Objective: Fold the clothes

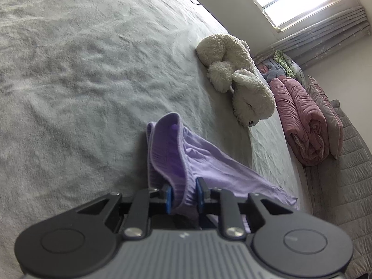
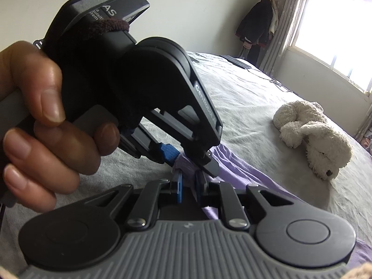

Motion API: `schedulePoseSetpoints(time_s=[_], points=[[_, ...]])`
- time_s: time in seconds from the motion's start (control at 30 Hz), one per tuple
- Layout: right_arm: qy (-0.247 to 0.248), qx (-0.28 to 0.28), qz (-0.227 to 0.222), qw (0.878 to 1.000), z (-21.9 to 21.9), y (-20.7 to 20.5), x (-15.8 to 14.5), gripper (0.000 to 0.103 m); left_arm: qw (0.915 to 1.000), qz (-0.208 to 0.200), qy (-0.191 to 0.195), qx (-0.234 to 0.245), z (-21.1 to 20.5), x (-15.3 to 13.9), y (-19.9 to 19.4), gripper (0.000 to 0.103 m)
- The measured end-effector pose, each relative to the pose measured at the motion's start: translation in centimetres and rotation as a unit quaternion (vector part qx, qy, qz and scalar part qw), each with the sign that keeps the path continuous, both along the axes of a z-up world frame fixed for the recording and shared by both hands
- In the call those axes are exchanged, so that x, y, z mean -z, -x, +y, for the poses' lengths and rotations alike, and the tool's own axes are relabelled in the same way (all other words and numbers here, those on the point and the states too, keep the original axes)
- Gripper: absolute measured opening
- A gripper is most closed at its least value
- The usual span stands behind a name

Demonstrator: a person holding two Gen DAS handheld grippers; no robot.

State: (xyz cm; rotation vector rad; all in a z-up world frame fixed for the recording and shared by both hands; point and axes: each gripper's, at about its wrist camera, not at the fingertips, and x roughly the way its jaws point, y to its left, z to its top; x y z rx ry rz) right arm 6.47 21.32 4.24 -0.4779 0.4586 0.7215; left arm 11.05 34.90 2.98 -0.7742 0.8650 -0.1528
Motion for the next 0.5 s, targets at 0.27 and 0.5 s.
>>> schedulePoseSetpoints(time_s=[0.27,0.5], points=[[-0.016,-0.007,0.012,1.0,-0.6,-0.7,0.0,0.015,0.9996,0.017,-0.021,-0.004,0.1,0.1,-0.3,0.01],[-0.048,-0.008,0.014,0.999,-0.8,0.1,-0.7,0.015,0.9997,-0.004,-0.019,-0.013,0.3,-1.1,0.4,0.009]])
